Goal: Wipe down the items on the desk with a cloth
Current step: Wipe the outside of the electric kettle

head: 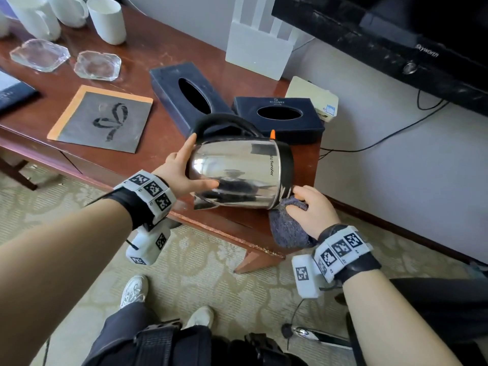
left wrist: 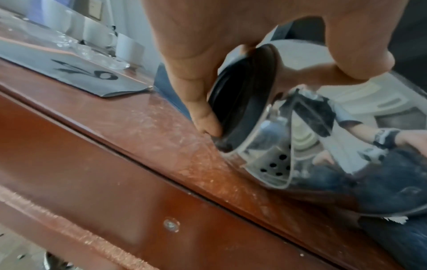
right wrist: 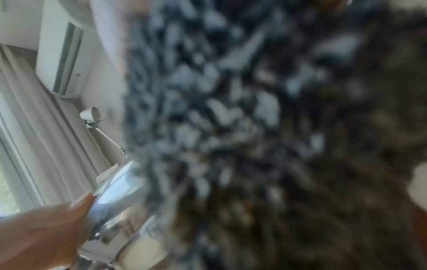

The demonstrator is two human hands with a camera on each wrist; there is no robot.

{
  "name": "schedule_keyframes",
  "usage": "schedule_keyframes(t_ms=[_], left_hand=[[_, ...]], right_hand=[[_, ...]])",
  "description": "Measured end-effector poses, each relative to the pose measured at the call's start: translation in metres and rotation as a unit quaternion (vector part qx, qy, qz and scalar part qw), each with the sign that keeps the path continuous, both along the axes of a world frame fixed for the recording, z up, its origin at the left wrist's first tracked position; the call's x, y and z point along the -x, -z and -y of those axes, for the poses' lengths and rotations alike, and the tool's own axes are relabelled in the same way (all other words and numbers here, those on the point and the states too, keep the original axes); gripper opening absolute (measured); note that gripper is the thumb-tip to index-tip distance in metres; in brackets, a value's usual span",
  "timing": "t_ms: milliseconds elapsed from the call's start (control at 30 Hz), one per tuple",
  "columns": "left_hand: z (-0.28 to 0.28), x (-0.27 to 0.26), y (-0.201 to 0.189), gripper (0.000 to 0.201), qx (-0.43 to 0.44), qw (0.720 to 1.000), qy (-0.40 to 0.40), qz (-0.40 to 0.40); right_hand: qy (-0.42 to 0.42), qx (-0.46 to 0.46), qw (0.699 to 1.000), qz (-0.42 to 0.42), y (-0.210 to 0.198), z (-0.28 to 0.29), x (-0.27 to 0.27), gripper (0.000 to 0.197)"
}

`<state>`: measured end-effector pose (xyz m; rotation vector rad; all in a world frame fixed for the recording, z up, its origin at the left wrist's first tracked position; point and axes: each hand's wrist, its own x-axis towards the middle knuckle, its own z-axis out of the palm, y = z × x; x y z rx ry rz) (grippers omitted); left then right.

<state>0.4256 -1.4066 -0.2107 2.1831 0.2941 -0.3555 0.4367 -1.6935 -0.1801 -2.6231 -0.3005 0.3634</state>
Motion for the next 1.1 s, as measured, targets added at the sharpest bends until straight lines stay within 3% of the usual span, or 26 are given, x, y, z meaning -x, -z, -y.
schedule_keyframes(t_ms=[67,167,267,367,500,567,633,733,900,1000,1100], left_hand=[[0.008,-0.004,-0.005,0.136,-0.02,0.998,0.042,-0.037],[0.023,-0.012,-0.016,0.117,-0.097,0.99,0.08,-0.055],[0.041,-0.014,-0.033,0.099,-0.195,0.974,0.091,0.07],[0.063,-0.02,-0.036,0.089,-0.259,0.929,0.219,0.147],[0.081,-0.023,-0.034,0.1,-0.33,0.906,0.243,0.107],[0.082,-0.023,-0.032,0.105,-0.342,0.901,0.243,0.107],[0.081,-0.025,-0.032,0.108,-0.346,0.9,0.241,0.11],[0.082,-0.027,-0.031,0.107,-0.347,0.9,0.236,0.115],[0.081,-0.027,-0.032,0.106,-0.34,0.903,0.235,0.116],[0.081,-0.027,-0.032,0.105,-0.34,0.903,0.234,0.118],[0.082,-0.027,-0.031,0.106,-0.343,0.903,0.233,0.115]], right_hand=[[-0.003,0.027,0.999,-0.02,-0.01,0.013,0.002,0.036],[0.014,0.042,0.998,-0.034,-0.017,0.025,0.001,0.046],[0.043,0.001,0.998,-0.039,-0.019,0.028,0.0,0.048],[0.023,0.018,0.999,-0.043,-0.021,0.03,-0.001,0.043],[0.06,-0.027,0.995,0.075,-0.042,0.042,-0.007,0.033],[0.083,-0.071,0.979,0.175,-0.054,0.039,-0.011,0.03],[0.035,-0.063,0.973,0.218,-0.055,0.022,-0.015,0.029],[-0.034,0.052,0.978,0.199,-0.032,-0.002,-0.011,0.027],[-0.029,0.053,0.979,0.196,0.003,0.011,0.018,0.019],[-0.04,0.08,0.985,0.147,0.015,0.021,0.031,0.015],[0.025,0.009,0.985,0.168,0.003,0.028,0.027,0.012]])
